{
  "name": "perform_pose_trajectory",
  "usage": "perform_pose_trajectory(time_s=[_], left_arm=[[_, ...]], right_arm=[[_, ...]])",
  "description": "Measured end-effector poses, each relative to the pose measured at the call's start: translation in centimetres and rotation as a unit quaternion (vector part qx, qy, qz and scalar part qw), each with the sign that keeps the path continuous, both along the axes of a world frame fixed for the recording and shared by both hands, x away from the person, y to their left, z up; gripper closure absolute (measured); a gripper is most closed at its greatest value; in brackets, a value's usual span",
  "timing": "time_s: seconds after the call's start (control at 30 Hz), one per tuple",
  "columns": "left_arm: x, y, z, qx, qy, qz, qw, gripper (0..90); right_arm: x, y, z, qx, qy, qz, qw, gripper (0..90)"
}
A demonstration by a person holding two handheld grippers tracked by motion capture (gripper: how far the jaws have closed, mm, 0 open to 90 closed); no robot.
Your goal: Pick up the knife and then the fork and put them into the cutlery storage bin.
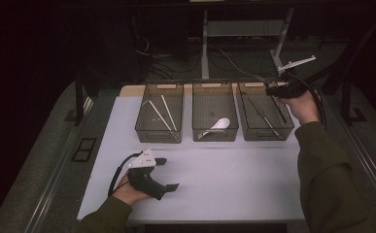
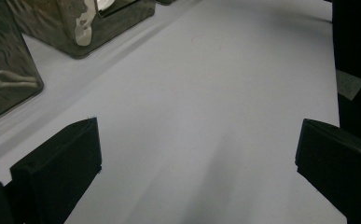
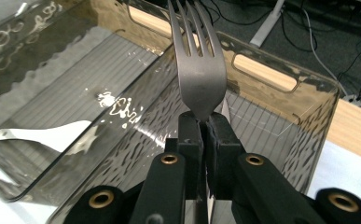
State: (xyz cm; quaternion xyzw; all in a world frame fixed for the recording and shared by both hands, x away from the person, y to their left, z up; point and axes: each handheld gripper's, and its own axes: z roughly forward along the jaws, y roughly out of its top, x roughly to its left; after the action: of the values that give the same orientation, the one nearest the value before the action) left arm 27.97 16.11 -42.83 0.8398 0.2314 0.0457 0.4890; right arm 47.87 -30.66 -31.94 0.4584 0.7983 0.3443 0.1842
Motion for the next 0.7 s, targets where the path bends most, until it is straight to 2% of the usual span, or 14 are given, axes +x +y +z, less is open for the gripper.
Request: perform_pose_trajectory(time_s=[0.33,0.7], left_arm=[[0.0,0.0,0.0,0.000,0.001,-0.001,1.0000,0.0],[0.0,0.0,-0.1,0.000,0.002,-0.003,1.0000,0.0]], right_arm=[[1.2,0.1,-2.7,-0.014,0.024,-0.014,0.9995,85.0],[1.5,-0.5,-5.3,-0.022,0.062,-0.027,0.9975,84.9]])
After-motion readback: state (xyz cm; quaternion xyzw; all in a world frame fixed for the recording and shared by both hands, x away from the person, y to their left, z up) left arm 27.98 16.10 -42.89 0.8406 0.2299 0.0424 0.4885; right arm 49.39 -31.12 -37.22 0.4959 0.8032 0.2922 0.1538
